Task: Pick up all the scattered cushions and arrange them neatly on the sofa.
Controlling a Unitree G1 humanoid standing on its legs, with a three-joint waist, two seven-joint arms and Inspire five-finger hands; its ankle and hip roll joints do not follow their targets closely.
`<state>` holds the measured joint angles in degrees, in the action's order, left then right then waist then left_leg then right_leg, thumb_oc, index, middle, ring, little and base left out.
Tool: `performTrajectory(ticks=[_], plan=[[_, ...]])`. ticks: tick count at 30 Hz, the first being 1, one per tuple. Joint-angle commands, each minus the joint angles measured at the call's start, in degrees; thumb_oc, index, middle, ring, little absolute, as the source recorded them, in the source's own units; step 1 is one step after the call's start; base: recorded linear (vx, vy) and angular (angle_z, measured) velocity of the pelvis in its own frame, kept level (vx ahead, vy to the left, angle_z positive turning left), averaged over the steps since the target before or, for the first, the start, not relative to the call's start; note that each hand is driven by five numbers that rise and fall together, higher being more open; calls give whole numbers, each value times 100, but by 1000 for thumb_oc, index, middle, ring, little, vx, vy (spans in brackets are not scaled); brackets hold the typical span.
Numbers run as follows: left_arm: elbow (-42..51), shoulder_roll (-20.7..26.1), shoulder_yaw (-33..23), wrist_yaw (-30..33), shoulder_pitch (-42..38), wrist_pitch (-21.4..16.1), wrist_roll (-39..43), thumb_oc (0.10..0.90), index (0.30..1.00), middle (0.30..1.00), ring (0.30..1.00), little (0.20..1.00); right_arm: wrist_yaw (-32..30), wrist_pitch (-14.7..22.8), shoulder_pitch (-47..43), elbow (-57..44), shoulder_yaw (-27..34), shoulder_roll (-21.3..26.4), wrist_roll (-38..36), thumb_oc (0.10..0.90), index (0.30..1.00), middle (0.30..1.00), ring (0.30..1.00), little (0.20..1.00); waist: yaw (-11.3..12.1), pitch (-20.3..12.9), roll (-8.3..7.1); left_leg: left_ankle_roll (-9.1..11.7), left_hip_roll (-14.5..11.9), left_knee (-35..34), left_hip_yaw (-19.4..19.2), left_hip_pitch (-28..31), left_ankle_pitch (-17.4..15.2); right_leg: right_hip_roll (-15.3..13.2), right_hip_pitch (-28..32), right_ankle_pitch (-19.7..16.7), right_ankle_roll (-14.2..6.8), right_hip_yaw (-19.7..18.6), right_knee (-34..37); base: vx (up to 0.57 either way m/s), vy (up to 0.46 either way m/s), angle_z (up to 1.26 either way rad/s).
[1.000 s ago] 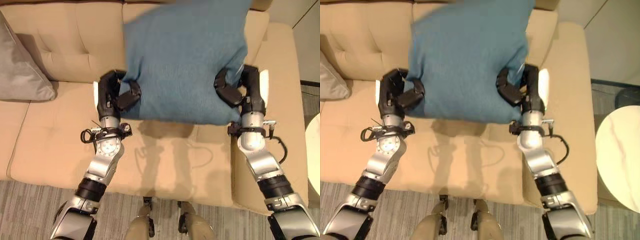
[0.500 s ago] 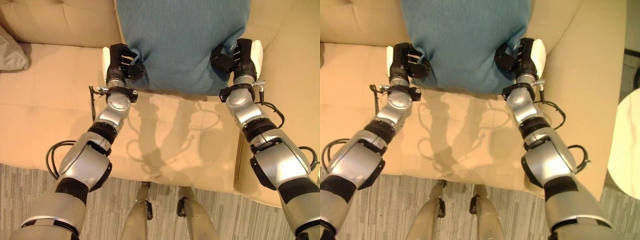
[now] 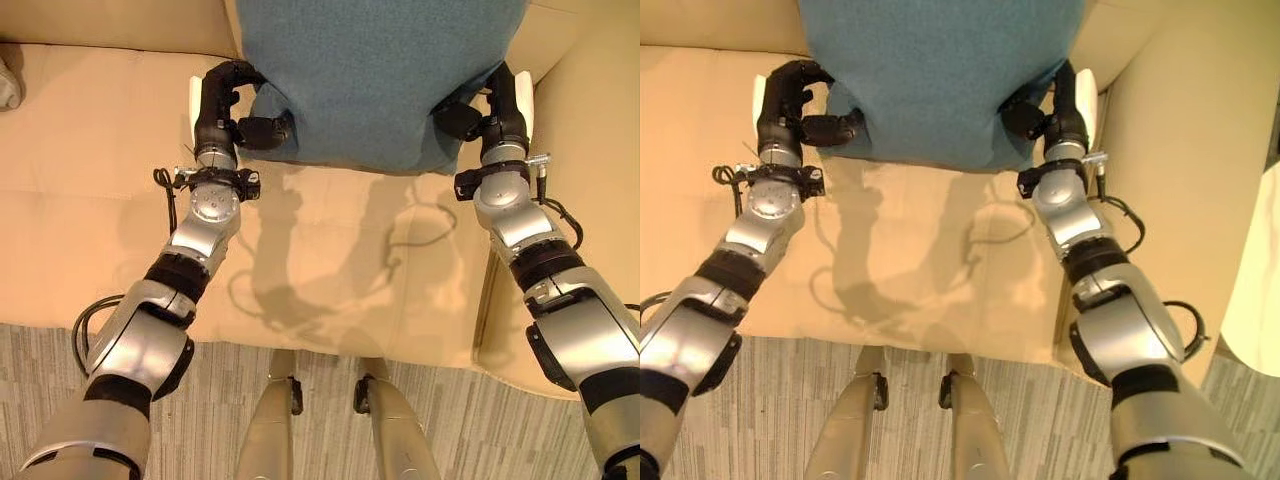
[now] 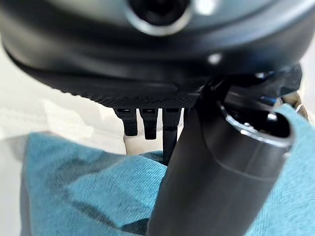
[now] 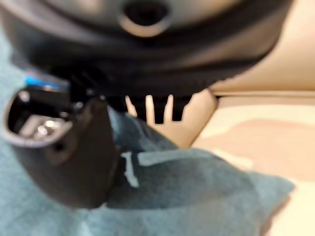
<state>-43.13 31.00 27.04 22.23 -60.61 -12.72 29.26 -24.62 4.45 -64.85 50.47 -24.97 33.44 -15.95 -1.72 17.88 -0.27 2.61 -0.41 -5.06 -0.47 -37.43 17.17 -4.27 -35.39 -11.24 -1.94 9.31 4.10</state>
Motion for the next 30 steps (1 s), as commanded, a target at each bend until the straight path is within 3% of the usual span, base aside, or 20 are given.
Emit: performTrajectory(ticks=[1, 8, 10, 12, 15, 16, 19, 22, 30], plan=[[26, 68, -314, 78, -129, -729, -20, 800, 900, 900, 900, 900, -211, 683, -125, -373, 17, 114, 168, 800, 900, 900, 900, 900, 13, -1094, -61, 104, 190, 6, -9, 306, -1079, 95, -59, 242, -656, -149, 90, -3, -5, -4], [224, 356, -936, -89, 758, -720, 60, 800, 900, 900, 900, 900, -159, 726, 932, -858, 719, 605, 352, 800, 900, 900, 900, 900, -22, -1257, -68, 115, 188, 6, -8, 431, -1126, 72, 89, 294, -652, -87, 90, 8, 2, -4], [713, 360, -1418, -200, 1625, -741, 84, 800, 900, 900, 900, 900, -112, 740, 1758, -1322, 1209, 748, 527, 800, 900, 900, 900, 900, -17, -1358, -92, 105, 194, 6, -20, 631, -1190, 72, 307, 349, -643, -59, 90, 45, 7, 0], [960, 298, -1555, -244, 2001, -721, 50, 800, 900, 900, 900, 900, -71, 728, 2138, -1545, 1419, 748, 596, 800, 900, 900, 900, 900, -12, -1396, -105, 98, 189, 6, -32, 731, -1223, 70, 412, 377, -637, -44, 90, 37, 4, 8], [1682, 136, -1996, -479, 3233, -684, -133, 800, 900, 900, 900, 900, 127, 775, 3344, -2167, 2014, 621, 798, 800, 900, 900, 900, 900, 10, -1487, -142, 84, 181, 6, -48, 1092, -1326, 50, 800, 463, -630, 5, 90, 87, 5, 9], [2009, -63, -2274, -668, 4069, -630, -161, 800, 900, 900, 900, 900, 336, 822, 4174, -2443, 2341, 357, 817, 800, 900, 900, 900, 900, 23, -1505, -176, 82, 153, 6, -62, 1403, -1391, 36, 1151, 550, -616, 14, 90, 129, 10, 6], [1974, -429, -2885, -1019, 5406, -434, -145, 800, 900, 900, 900, 900, 831, 748, 5467, -2644, 2754, -126, 889, 800, 900, 900, 900, 900, 48, -1533, -213, 65, 97, 6, -133, 2026, -1487, 32, 1778, 712, -601, 68, 90, 144, 9, 11], [1559, -688, -3079, -1293, 6181, -181, -359, 800, 900, 900, 900, 900, 1165, 683, 6145, -2525, 2877, -505, 945, 800, 900, 900, 900, 900, 89, -1542, -213, 30, 45, 6, -166, 2499, -1575, 40, 2231, 822, -583, 93, 90, 107, 19, -6], [208, -1225, -2944, -1718, 7081, 234, -954, 800, 900, 900, 900, 900, 1620, 611, 6888, -1659, 2814, -1332, 647, 800, 900, 900, 900, 900, 120, -1628, -205, -11, 12, 6, -280, 3233, -1735, 45, 2988, 986, -565, 128, 90, 51, 28, 0]])
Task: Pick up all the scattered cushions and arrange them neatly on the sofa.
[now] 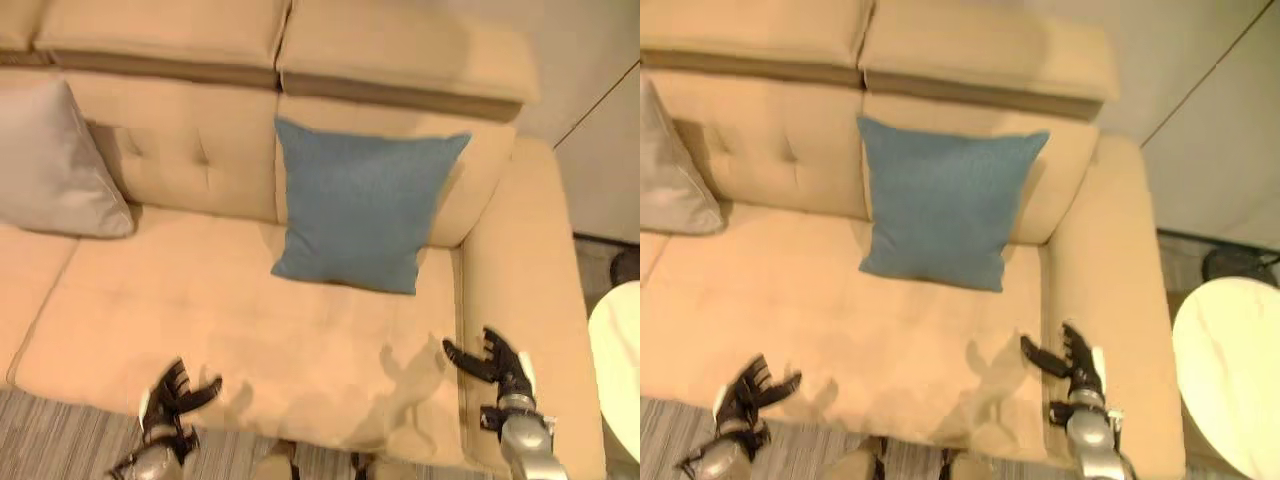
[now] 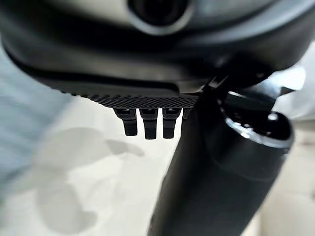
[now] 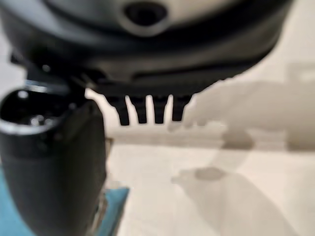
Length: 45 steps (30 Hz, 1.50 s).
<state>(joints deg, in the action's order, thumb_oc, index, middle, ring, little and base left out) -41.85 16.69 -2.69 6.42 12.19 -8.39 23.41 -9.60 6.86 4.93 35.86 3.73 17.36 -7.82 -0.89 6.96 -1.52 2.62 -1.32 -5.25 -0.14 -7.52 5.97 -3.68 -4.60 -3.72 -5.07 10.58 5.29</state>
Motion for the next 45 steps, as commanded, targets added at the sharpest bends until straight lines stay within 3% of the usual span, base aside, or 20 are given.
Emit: performTrajectory(ticks=[1, 8, 18, 22, 28, 31, 33, 34, 35, 36, 37, 38, 39, 40, 41, 44, 45], plan=[[-103, 141, 85, -195, -132, -152, -475, 800, 900, 900, 900, 900, 155, 364, -33, -82, -96, 232, -129, 800, 900, 900, 900, 900, 38, -531, -83, -19, 98, 25, -333, 334, -636, -12, 4, 254, -247, 12, -29, 25, 33, -3], [-1971, -84, 323, -219, -259, -17, -1318, 800, 900, 900, 900, 900, 355, 285, 66, 1506, -496, -95, -174, 800, 900, 900, 900, 900, 51, -576, -164, -71, 65, 25, -411, 896, -865, 28, 543, 402, -227, -76, -29, 45, 23, -4], [-2201, 1, 421, -168, -431, 55, -1602, 800, 900, 900, 900, 900, 316, 130, -68, 2542, -706, -93, 97, 800, 900, 900, 900, 900, 145, -474, -206, -201, 88, 89, -465, 1343, -1054, 39, 892, 451, -243, -281, -29, 22, 43, -14], [-2213, 56, 571, -120, -648, 54, -1626, 800, 900, 900, 900, 900, 248, 37, -243, 2887, -807, -103, 183, 800, 900, 900, 900, 900, 202, -354, -264, -270, 181, 126, -320, 1153, -1023, -39, 676, 277, -313, -364, -88, -133, 94, -14], [-2256, 114, 635, -25, -871, 29, -1518, 800, 900, 900, 900, 900, 175, -43, -451, 2959, -841, -115, 202, 800, 900, 900, 900, 900, 178, 47, -235, -424, 253, 230, -224, 833, -907, -201, -124, 264, -469, -423, -1144, -234, 83, -17], [-2359, 232, 651, -34, -927, 88, -1661, 800, 900, 900, 900, 900, 203, -37, -401, 2957, -822, -130, 194, 800, 900, 900, 900, 900, 248, -72, -143, -521, 261, 321, -112, 459, -695, -125, 190, 851, -265, -625, -2360, -309, 57, 22], [-2412, 255, 598, -7, -896, 114, -1684, 800, 900, 900, 900, 900, 224, -18, -363, 2877, -818, -172, 145, 800, 900, 900, 900, 900, 355, -241, -218, -509, 286, 332, -145, 207, -577, -129, 475, 750, -305, -765, -2511, -356, -116, 36], [-2410, 242, 608, 32, -900, 101, -1645, 800, 900, 900, 900, 900, 198, -24, -427, 2830, -846, -152, 163, 800, 900, 900, 900, 900, 500, -282, -322, -459, 327, 390, -273, -70, -466, -192, 810, 707, -334, -741, -2071, -508, -256, -13], [-2424, 229, 640, 55, -938, 99, -1677, 800, 900, 900, 900, 900, 153, -30, -504, 2821, -970, -87, 272, 800, 900, 900, 900, 900, 627, -375, -413, -366, 291, 391, -369, -325, -312, -89, 1169, 1199, -250, -699, -1209, -360, -198, -74], [-2425, 230, 640, 56, -938, 99, -1677, 800, 900, 900, 900, 900, 153, -29, -504, 2822, -971, -88, 273, 800, 900, 900, 900, 900, 624, -375, -416, -365, 293, 391, -367, -325, -312, -91, 1173, 1199, -248, -696, -1205, -469, -293, -77], [-2397, 198, 754, 98, -1095, 95, -1611, 800, 900, 900, 900, 900, 67, -20, -633, 2848, -1113, 24, 316, 800, 900, 900, 900, 900, 639, -273, -337, -162, 101, 398, -313, -709, 158, 220, 1071, 1464, 26, -780, -826, -533, -273, -74], [-2339, 162, 834, 116, -1211, 101, -1560, 800, 900, 900, 900, 900, 37, -24, -667, 2902, -1140, 80, 329, 800, 900, 900, 900, 900, 583, -127, -215, -31, 2, 233, -237, -821, 452, 420, 969, 1473, 130, -720, -792, -737, -345, 33], [-2314, 137, 937, 154, -1325, 107, -1591, 800, 900, 900, 900, 900, -25, -28, -696, 2961, -1122, 151, 363, 800, 900, 900, 900, 900, 509, 54, -140, 88, -43, 167, -211, -940, 529, 512, 875, 1432, 195, -584, -841, -555, -196, 61], [-2304, 120, 983, 158, -1421, 94, -1570, 800, 900, 900, 900, 900, -39, -28, -724, 2979, -1095, 179, 330, 800, 900, 900, 900, 900, 466, 148, -148, 89, -43, 258, -261, -1005, 453, 504, 784, 1399, 232, -545, -894, -497, -135, 132], [-2348, 81, 987, 150, -1409, 105, -1554, 800, 900, 900, 900, 900, -23, -49, -674, 3044, -1023, 148, 242, 800, 900, 900, 900, 900, 353, 132, -200, -4, -23, 550, -293, -848, 168, 453, 659, 1253, 246, -402, -873, -391, -66, 69], [-2409, 41, 1006, 130, -1407, 121, -1591, 800, 900, 900, 900, 900, -26, -54, -641, 3248, -1052, 121, 253, 800, 900, 900, 900, 900, 259, 122, -384, -60, 159, 1423, -44, -770, -417, 230, 522, 982, 264, -315, -760, -213, -28, 36], [-2410, 40, 1006, 130, -1409, 121, -1591, 800, 900, 900, 900, 900, -26, -54, -642, 3248, -1052, 122, 253, 800, 900, 900, 900, 900, 252, 110, -380, -59, 158, 1423, -37, -790, -408, 233, 507, 974, 264, -309, -757, -101, -5, 40]])
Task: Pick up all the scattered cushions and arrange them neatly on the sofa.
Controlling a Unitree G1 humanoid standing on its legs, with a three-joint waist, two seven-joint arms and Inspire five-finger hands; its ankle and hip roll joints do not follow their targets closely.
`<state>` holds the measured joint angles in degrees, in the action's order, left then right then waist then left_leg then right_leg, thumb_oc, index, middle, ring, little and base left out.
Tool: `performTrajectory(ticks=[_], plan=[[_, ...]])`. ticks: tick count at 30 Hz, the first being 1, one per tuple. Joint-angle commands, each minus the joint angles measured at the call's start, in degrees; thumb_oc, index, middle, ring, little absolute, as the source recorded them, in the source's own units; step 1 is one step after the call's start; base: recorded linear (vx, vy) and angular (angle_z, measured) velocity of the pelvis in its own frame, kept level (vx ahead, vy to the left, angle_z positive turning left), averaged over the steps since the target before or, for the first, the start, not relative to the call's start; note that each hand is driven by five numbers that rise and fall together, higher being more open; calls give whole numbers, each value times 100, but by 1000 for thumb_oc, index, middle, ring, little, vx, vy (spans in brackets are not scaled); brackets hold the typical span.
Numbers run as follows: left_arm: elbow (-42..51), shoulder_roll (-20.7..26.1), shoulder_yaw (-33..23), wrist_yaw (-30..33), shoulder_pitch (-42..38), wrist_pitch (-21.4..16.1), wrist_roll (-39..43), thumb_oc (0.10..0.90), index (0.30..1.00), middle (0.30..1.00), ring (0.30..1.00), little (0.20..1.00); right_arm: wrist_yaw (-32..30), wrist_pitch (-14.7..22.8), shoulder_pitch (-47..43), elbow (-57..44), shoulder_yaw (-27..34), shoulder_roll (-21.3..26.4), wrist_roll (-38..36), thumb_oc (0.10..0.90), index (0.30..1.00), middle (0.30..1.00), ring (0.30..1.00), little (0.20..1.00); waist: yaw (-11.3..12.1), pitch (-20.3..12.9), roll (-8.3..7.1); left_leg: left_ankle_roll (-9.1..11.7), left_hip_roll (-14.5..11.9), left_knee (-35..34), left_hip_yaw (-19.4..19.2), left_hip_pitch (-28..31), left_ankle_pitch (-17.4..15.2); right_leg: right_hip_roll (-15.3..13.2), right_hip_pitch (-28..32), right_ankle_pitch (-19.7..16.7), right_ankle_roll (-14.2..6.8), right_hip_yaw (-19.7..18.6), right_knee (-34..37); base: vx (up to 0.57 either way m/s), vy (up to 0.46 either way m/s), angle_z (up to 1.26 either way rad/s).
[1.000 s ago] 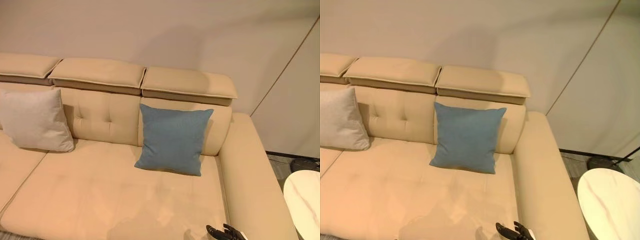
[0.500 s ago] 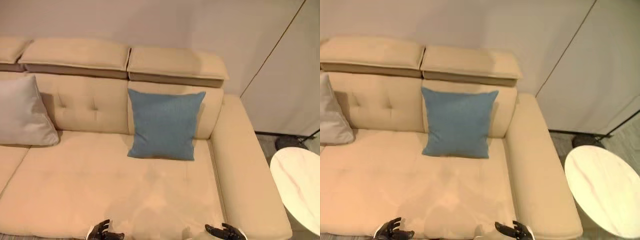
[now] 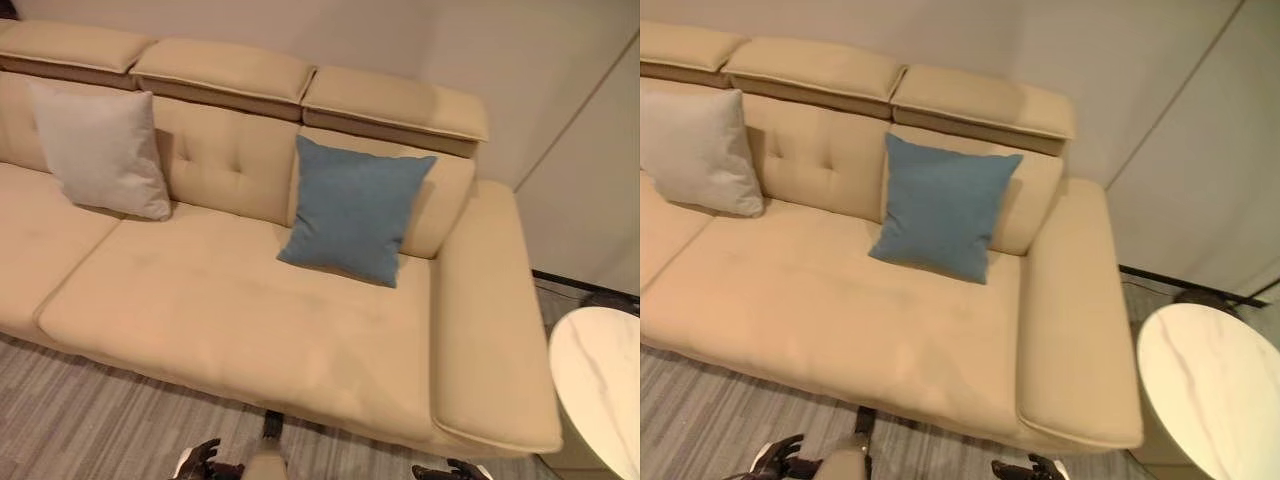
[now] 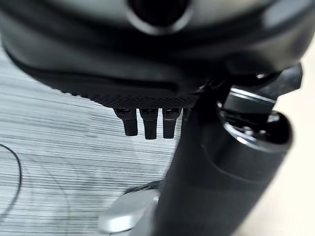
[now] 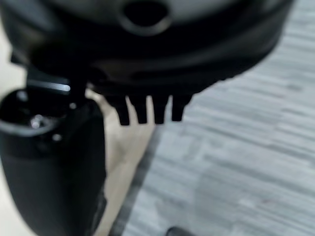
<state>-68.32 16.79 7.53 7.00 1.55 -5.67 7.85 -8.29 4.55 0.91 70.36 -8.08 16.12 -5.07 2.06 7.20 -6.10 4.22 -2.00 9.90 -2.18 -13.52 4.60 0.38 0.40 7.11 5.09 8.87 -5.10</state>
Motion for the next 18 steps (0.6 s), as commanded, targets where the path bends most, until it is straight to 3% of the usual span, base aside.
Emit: performTrajectory(ticks=[1, 4, 6, 18], plan=[[198, 16, -24, 74, -350, -149, -39, 800, 900, 900, 900, 900, -148, 175, -240, -161, 110, 233, -10, 800, 900, 900, 900, 900, -70, 72, 29, -226, 257, 77, 209, -98, -476, -226, -32, -179, -757, -124, 328, -82, 8, 39], [119, -41, -45, 83, -342, -126, 3, 800, 900, 900, 900, 900, -159, 157, -250, -78, 117, 197, -28, 800, 900, 900, 900, 900, -136, 51, -79, -275, 186, 685, 272, 131, -851, -349, -62, -330, -770, -100, 480, -69, 42, 15], [62, -87, -56, 91, -302, -120, 2, 800, 900, 900, 900, 900, -118, 140, -238, -4, 106, 151, -28, 800, 900, 900, 900, 900, -199, -52, -19, -242, 66, 314, 212, 594, -1017, -345, -44, -376, -830, -52, 566, 26, 121, -3], [-216, -54, -77, 151, -264, 2, -336, 800, 900, 900, 900, 900, -132, 60, -319, 170, 104, 54, 87, 800, 900, 900, 900, 900, -238, -416, 185, -314, 229, -1368, 155, 1589, -822, -366, 152, -549, -1058, -110, 715, 30, 85, 4]])
